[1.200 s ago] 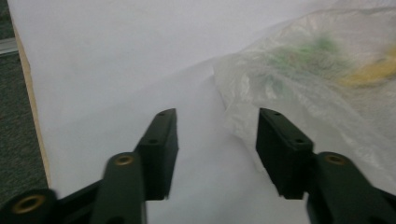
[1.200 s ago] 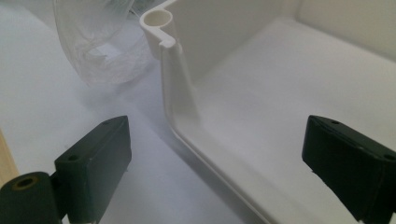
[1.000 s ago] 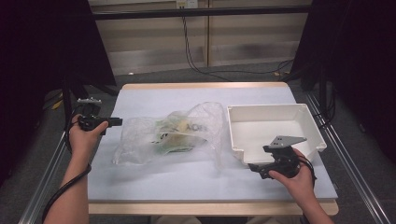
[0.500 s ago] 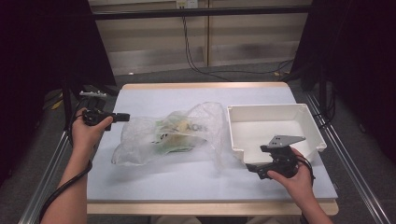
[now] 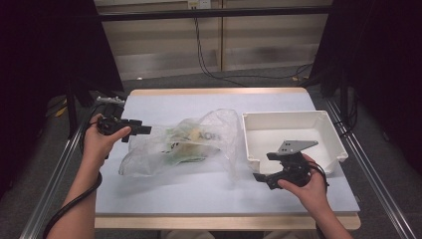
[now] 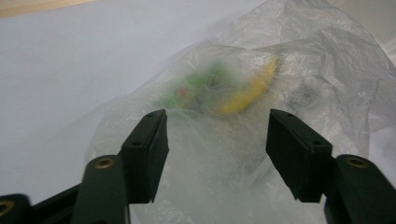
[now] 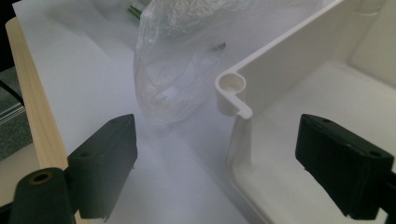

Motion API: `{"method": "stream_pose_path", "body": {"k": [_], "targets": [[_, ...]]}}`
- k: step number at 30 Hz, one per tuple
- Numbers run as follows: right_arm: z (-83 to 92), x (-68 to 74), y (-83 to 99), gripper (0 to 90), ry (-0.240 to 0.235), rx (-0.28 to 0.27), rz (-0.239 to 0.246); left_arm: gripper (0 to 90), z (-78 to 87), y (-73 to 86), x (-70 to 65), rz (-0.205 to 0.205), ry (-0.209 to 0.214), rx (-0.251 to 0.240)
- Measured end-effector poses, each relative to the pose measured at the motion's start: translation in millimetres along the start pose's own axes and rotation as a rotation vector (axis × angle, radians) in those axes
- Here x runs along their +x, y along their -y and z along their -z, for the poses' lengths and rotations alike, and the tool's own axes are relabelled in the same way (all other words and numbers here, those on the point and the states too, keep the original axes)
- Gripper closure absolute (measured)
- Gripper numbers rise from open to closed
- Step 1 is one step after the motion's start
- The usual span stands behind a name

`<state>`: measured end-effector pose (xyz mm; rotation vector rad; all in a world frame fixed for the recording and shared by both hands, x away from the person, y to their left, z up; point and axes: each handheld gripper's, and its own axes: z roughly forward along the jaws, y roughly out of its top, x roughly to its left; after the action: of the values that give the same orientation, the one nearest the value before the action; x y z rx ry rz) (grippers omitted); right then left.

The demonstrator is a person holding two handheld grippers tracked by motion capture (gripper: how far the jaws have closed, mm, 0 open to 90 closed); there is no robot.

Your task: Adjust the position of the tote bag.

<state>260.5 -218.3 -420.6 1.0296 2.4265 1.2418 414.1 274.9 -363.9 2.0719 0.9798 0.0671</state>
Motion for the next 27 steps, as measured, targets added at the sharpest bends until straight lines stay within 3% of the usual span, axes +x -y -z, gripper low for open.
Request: {"method": "stream_pose_path", "body": {"k": [2,9,14,17,24,27], "targets": [[-0.2,0.7,-1.9,14.5,-0.009,-0.001,0.003,31.2,-0.2,-1.0,-2.5,0.006,0.002,-0.004],[-5.5,6.7,-10.4,24.1,-0.041,-0.009,0.002,20.3,-1.0,-6.4,-18.6,-0.042,0.02,0.025],[-12.2,11.9,-17.6,28.2,-0.053,-0.024,-0.022,10.1,-2.7,-9.3,-26.4,-0.061,0.034,0.012],[-11.3,13.8,-23.4,29.7,-0.027,-0.033,-0.022,6.0,-4.8,-8.2,-29.0,-0.075,0.049,0.022],[-10.3,13.5,-38.0,34.6,-0.009,-0.039,-0.031,3.7,-12.0,-5.8,-33.9,-0.09,0.071,0.065],[-10.8,14.4,-45.5,44.0,-0.009,-0.05,-0.034,4.3,-13.4,-5.6,-36.5,-0.11,0.081,0.069]]}}
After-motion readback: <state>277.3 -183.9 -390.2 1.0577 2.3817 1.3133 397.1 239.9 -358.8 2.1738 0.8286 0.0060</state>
